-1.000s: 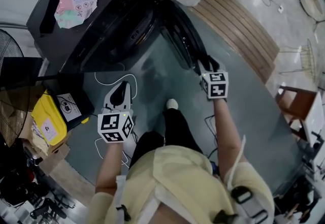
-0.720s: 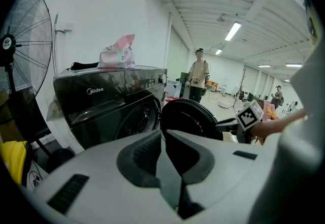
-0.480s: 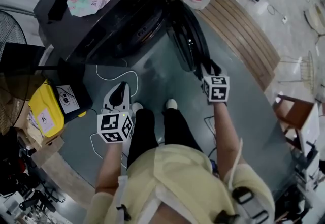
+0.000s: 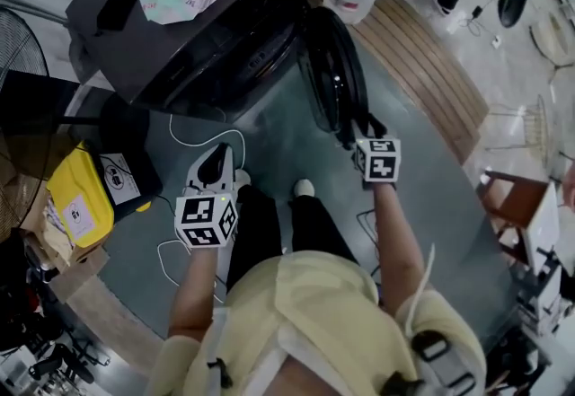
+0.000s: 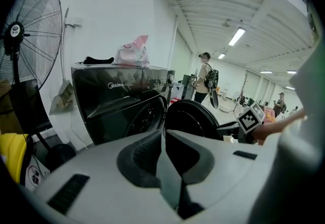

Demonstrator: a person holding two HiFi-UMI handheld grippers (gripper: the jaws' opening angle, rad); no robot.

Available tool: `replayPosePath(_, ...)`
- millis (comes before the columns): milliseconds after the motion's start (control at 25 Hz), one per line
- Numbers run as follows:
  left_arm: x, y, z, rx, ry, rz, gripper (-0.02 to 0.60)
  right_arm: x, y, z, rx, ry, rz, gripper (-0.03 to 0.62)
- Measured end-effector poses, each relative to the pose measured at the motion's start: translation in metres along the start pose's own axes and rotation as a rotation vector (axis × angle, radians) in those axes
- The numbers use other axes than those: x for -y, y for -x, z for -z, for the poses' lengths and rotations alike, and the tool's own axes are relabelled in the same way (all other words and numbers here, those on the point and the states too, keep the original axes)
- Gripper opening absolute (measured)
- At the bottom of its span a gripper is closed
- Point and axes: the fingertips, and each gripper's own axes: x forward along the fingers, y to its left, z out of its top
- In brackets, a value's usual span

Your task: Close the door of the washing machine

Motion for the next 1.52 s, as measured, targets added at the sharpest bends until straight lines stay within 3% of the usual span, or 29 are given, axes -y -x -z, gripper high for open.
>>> replayPosePath(360, -0.035, 0.019, 0.009, -0.005, 0.032, -0.024, 0.018, -0.039, -0.002, 0.000, -0.051, 0.016, -0.003, 0.163)
replayPosePath(680, -0.052, 0.028, 0.016, 0.006, 0.078, -0.069, 0.018, -0.089, -0.012, -0.007, -0.061, 0.066, -0.088, 0.153)
replayPosePath(1000, -0.066, 0.040, 0.024, 0.020, 0.126, -0.136, 0.018, -0.135, -0.020, -0.019, -0.050, 0.014, -0.192, 0.162)
replayPosePath(1240, -0.073, 0.050, 0.031, 0.029, 0.152, -0.202, 0.018, -0.165, -0.033, -0.028, -0.055, 0.056, -0.270, 0.160)
replayPosePath(1520, -0.087, 0.071, 0.038, 0.052, 0.182, -0.270, 0.018, -0.200, -0.045, -0.042, -0.065, 0.054, -0.299, 0.147)
